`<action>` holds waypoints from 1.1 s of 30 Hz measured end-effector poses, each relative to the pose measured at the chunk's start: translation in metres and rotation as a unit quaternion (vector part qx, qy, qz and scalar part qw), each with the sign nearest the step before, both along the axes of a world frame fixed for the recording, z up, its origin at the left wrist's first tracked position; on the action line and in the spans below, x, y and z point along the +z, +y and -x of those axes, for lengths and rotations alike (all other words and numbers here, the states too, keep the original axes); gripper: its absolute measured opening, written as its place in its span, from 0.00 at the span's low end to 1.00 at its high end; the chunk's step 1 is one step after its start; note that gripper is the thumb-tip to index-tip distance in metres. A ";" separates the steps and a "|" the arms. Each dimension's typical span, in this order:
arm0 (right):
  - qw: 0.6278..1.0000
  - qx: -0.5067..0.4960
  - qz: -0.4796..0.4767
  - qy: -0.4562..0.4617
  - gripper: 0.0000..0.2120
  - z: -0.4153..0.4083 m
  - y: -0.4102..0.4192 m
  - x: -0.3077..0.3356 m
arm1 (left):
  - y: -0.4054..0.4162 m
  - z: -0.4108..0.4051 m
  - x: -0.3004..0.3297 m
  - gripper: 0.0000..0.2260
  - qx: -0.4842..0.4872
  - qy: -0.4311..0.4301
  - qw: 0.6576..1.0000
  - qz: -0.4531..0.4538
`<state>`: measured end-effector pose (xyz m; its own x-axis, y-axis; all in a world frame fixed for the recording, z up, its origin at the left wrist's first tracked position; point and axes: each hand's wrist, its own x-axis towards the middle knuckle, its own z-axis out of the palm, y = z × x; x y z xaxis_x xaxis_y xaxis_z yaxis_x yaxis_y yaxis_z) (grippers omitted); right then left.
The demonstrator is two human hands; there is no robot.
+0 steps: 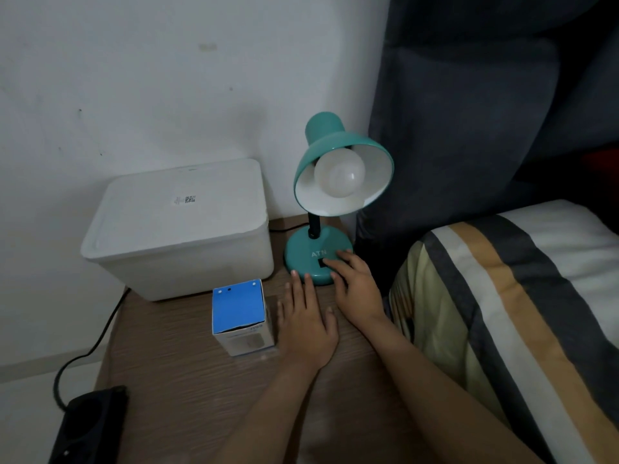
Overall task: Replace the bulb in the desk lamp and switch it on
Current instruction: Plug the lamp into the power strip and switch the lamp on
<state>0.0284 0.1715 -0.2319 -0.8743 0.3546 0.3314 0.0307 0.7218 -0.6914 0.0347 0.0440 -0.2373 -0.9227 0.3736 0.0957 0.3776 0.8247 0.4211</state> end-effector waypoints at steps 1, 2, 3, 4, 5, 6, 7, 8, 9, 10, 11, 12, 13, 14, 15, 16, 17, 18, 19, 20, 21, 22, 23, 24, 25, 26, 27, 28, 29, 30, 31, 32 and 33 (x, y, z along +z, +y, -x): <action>1.000 -0.001 -0.001 -0.001 0.14 0.000 0.000 0.000 | 0.000 0.000 0.000 0.33 0.000 -0.002 1.000 -0.001; 1.000 -0.001 -0.001 -0.001 0.14 0.000 0.000 0.000 | 0.000 0.000 0.000 0.33 0.000 -0.005 1.000 -0.003; 1.000 -0.001 -0.002 -0.001 0.14 0.000 0.000 0.001 | 0.000 0.000 0.000 0.33 -0.001 -0.006 1.000 -0.005; 1.000 0.000 -0.003 -0.002 0.14 0.000 -0.001 0.001 | 0.000 0.000 0.001 0.33 -0.001 -0.005 1.000 -0.004; 1.000 0.000 -0.004 -0.005 0.14 0.000 -0.001 0.002 | 0.000 0.000 0.001 0.33 -0.003 -0.003 1.000 -0.002; 1.000 0.000 -0.006 -0.008 0.14 0.000 -0.001 0.002 | 0.000 0.000 0.000 0.33 -0.003 -0.001 1.000 0.000; 1.000 0.000 -0.006 -0.010 0.14 0.000 -0.001 0.003 | 0.000 0.000 0.000 0.33 -0.004 0.000 1.000 0.002; 1.000 0.001 -0.006 -0.011 0.14 -0.001 -0.001 0.003 | -0.001 0.000 0.000 0.33 -0.003 0.002 1.000 0.003; 1.000 0.000 -0.006 -0.012 0.14 -0.001 -0.001 0.003 | -0.001 0.000 0.000 0.32 -0.003 0.004 1.000 0.003; 1.000 -0.001 -0.008 -0.014 0.14 -0.001 -0.001 0.003 | -0.001 0.000 0.000 0.32 -0.002 0.004 1.000 0.002; 1.000 -0.001 -0.009 -0.015 0.14 -0.001 -0.001 0.003 | -0.001 0.000 0.000 0.32 -0.002 0.002 1.000 0.001; 1.000 -0.002 -0.010 -0.016 0.14 0.000 -0.002 0.003 | -0.001 0.000 0.000 0.32 -0.003 0.001 1.000 0.000; 1.000 -0.001 -0.010 -0.016 0.14 0.000 -0.002 0.003 | -0.001 0.000 0.001 0.32 -0.003 -0.001 1.000 0.000; 1.000 0.000 -0.009 -0.017 0.14 0.000 -0.002 0.003 | -0.001 0.000 0.001 0.33 -0.003 -0.003 1.000 0.000; 1.000 0.001 -0.009 -0.018 0.14 0.000 -0.002 0.002 | -0.001 0.000 0.001 0.33 -0.004 -0.004 1.000 0.001; 1.000 0.002 -0.010 -0.018 0.14 0.000 -0.002 0.002 | 0.000 0.000 0.001 0.33 -0.003 -0.004 1.000 0.000; 1.000 0.003 -0.011 -0.019 0.14 0.001 -0.002 0.002 | -0.001 0.000 0.002 0.33 -0.003 -0.005 1.000 -0.001; 1.000 0.003 -0.012 -0.021 0.14 0.001 -0.002 0.001 | -0.001 0.000 0.002 0.33 -0.002 -0.005 1.000 -0.001; 1.000 0.002 -0.011 -0.023 0.14 0.001 -0.002 0.001 | -0.001 -0.001 0.002 0.33 -0.002 -0.004 1.000 -0.002; 1.000 0.002 -0.011 -0.023 0.14 0.001 -0.002 0.001 | -0.001 -0.001 0.001 0.33 -0.002 -0.003 1.000 -0.003; 1.000 0.002 -0.010 -0.023 0.14 0.001 -0.002 0.002 | -0.001 0.000 0.001 0.32 -0.002 -0.003 1.000 -0.002; 1.000 0.001 -0.011 -0.022 0.14 0.001 -0.002 0.002 | -0.001 0.000 0.001 0.32 -0.002 -0.004 1.000 -0.001; 1.000 0.001 -0.012 -0.021 0.14 0.000 -0.002 0.002 | 0.000 0.000 0.001 0.32 -0.003 -0.004 1.000 0.002; 1.000 0.001 -0.011 -0.021 0.14 0.000 -0.002 0.002 | 0.000 0.000 0.001 0.32 -0.003 -0.003 1.000 0.001; 1.000 0.001 -0.011 -0.022 0.14 0.000 -0.002 0.002 | 0.000 0.000 0.001 0.33 -0.003 -0.002 1.000 0.000; 1.000 0.001 -0.010 -0.022 0.14 0.000 -0.001 0.002 | 0.000 0.000 0.001 0.33 -0.003 -0.003 1.000 -0.002; 1.000 0.001 -0.010 -0.022 0.14 0.000 -0.001 0.001 | 0.000 0.000 0.001 0.33 -0.002 -0.005 1.000 -0.003; 1.000 0.002 -0.010 -0.022 0.14 0.000 -0.002 0.002 | 0.000 0.000 0.001 0.33 0.000 -0.004 1.000 -0.006; 1.000 0.002 -0.009 -0.021 0.14 0.001 -0.002 0.002 | -0.001 0.000 0.001 0.33 0.000 -0.004 1.000 -0.005; 1.000 0.002 -0.009 -0.020 0.14 0.000 -0.002 0.002 | -0.001 -0.001 0.001 0.33 -0.001 -0.002 1.000 -0.005; 1.000 0.002 -0.008 -0.019 0.14 0.001 -0.002 0.001 | 0.000 -0.002 0.002 0.33 -0.002 -0.002 1.000 -0.006; 1.000 0.002 -0.007 -0.020 0.14 0.000 -0.002 0.001 | -0.001 -0.001 0.001 0.33 -0.002 -0.001 1.000 -0.004; 1.000 0.002 -0.006 -0.020 0.14 0.000 -0.002 0.001 | 0.000 0.000 0.001 0.32 -0.001 -0.004 1.000 -0.001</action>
<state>0.0281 0.1697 -0.2309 -0.8884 0.3476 0.2999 0.0557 0.7301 -0.6811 0.0348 0.0435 -0.2363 -0.9228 0.3747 0.0900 0.3758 0.8231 0.4259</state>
